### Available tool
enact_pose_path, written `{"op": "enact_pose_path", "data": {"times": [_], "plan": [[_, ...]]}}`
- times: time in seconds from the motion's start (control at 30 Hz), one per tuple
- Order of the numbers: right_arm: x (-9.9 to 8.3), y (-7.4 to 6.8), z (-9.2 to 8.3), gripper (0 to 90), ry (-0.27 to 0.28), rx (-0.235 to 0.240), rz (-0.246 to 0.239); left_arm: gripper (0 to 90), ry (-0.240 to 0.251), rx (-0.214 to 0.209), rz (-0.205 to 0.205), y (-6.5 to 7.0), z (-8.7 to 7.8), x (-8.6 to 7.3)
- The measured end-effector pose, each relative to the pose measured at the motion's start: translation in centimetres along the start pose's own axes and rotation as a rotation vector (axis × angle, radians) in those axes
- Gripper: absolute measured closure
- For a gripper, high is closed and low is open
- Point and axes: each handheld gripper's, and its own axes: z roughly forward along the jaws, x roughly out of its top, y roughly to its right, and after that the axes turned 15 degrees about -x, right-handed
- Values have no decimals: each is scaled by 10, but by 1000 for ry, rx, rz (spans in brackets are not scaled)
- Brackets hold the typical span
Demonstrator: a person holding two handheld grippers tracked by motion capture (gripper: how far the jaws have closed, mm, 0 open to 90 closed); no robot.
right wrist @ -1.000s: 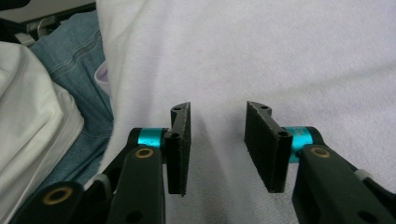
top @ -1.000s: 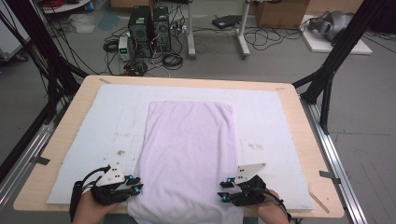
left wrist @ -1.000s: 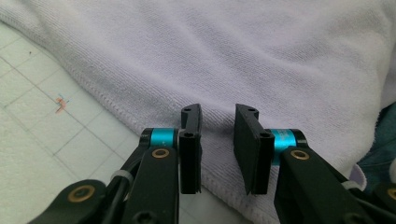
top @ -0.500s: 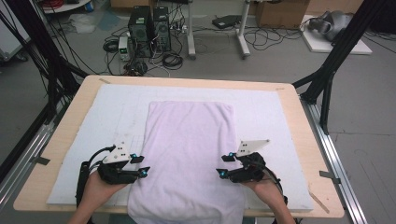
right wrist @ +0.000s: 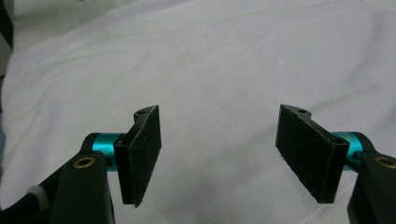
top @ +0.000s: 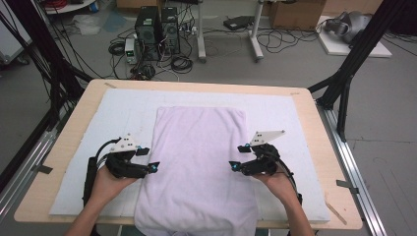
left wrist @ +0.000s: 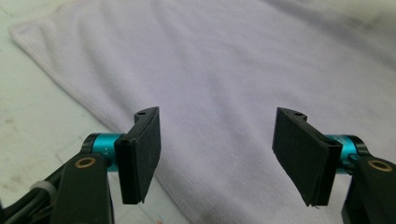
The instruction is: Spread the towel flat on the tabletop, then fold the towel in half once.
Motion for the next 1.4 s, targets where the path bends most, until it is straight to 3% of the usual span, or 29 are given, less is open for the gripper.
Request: {"op": "enact_pose_path", "data": {"times": [0.23,0.4,0.63,0.83,0.97,1.03,1.07,1.17,1.33,1.4], "plan": [[11,4,-1,299,3,-13,-29,330,0,12,12,-5,-2,16],[17,12,-2,300,14,-20,-33,330,11,19,-19,-16,-3,17],[34,31,3,300,-7,-36,-40,341,11,17,-31,-34,-4,33],[50,54,11,302,-2,-73,-15,349,26,60,-41,-57,-5,55],[45,70,23,346,-21,-106,18,373,20,113,-70,-80,6,58],[41,77,29,419,-26,-118,37,428,12,144,-80,-87,13,55],[39,80,31,460,-20,-115,52,481,3,149,-88,-92,17,52],[36,86,41,520,-5,-135,62,496,-14,165,-131,-105,31,45],[27,96,60,516,-55,-171,97,505,-39,158,-149,-111,54,37],[21,98,69,517,-92,-184,113,508,-82,184,-135,-111,63,35]]}}
